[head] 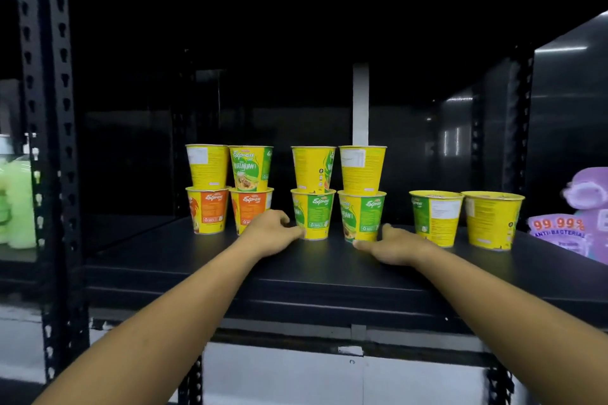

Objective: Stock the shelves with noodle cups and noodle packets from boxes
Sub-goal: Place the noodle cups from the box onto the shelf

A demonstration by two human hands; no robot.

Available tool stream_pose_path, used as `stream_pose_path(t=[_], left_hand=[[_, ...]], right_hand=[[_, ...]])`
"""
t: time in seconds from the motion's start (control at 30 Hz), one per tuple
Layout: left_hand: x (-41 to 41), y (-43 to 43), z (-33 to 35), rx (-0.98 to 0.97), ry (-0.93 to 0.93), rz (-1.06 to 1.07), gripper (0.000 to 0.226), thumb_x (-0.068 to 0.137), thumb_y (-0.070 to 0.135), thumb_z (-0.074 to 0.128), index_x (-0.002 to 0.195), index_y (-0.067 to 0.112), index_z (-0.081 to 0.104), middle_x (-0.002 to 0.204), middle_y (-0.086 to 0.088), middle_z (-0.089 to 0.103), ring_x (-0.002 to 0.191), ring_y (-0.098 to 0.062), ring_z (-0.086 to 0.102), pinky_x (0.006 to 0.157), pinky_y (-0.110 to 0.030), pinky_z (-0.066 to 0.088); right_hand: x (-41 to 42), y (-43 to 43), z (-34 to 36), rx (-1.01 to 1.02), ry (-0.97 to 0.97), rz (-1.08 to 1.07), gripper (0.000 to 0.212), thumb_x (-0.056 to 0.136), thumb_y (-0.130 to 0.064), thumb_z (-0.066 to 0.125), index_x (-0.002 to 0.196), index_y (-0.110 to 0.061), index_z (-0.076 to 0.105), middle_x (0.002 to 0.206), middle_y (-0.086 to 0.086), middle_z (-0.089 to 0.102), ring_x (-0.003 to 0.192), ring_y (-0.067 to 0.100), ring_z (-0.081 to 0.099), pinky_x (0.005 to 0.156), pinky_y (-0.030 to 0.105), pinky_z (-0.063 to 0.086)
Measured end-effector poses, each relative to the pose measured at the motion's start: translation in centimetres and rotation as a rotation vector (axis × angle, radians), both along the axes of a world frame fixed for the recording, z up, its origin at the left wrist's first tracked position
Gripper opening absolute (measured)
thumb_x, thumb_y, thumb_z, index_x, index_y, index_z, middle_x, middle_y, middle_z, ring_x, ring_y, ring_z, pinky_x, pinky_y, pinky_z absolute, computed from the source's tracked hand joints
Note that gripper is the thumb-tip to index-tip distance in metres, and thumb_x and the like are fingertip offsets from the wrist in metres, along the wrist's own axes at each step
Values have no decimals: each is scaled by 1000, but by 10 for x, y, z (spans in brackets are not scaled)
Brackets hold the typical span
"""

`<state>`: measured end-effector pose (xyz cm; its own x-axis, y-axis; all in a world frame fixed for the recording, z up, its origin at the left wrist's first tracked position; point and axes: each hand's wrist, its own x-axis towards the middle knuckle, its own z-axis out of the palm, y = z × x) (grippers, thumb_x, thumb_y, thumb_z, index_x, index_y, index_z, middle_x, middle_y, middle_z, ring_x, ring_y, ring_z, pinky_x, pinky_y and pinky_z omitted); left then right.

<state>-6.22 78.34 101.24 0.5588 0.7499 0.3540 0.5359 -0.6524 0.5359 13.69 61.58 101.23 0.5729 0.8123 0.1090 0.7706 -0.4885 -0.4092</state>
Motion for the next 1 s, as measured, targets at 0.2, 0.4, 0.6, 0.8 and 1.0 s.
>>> stream_pose_path(t=[0.2, 0.4, 0.6, 0.8, 1.0], left_hand=[[25, 23, 13, -177, -161, -69, 108, 82, 50, 82, 161, 11, 20, 162, -8, 39, 143, -30, 43, 101, -35, 40], [44, 38, 17, -289, -229, -167, 99, 78, 43, 89, 153, 14, 32, 149, -7, 53, 126, -27, 55, 95, -35, 44], [53, 52, 8, -357, -299, -263, 84, 78, 36, 90, 145, 18, 43, 137, -2, 63, 114, -20, 60, 103, -43, 50], [59, 57, 5, -348, -294, -282, 79, 78, 36, 90, 141, 20, 44, 135, -1, 64, 121, -23, 62, 109, -46, 48], [62, 60, 3, -340, -266, -302, 76, 80, 37, 88, 141, 20, 44, 136, -2, 64, 123, -22, 61, 109, -44, 47]], right_hand=[[16, 36, -2, 362, 293, -131, 105, 69, -65, 83, 146, -13, 35, 142, 7, 56, 128, 28, 54, 107, 44, 46], [22, 41, -10, 449, 240, -120, 85, 79, -47, 85, 141, -14, 37, 137, 5, 61, 124, 23, 59, 105, 39, 47], [29, 47, -13, 480, 252, -66, 81, 83, -43, 83, 142, -15, 36, 139, 5, 60, 125, 22, 59, 108, 42, 47], [36, 49, -14, 495, 254, -73, 73, 84, -41, 82, 137, -15, 38, 136, 4, 61, 123, 23, 59, 107, 45, 48], [40, 49, -16, 493, 229, -105, 69, 87, -42, 79, 138, -15, 40, 134, 4, 61, 123, 24, 58, 108, 45, 46]])
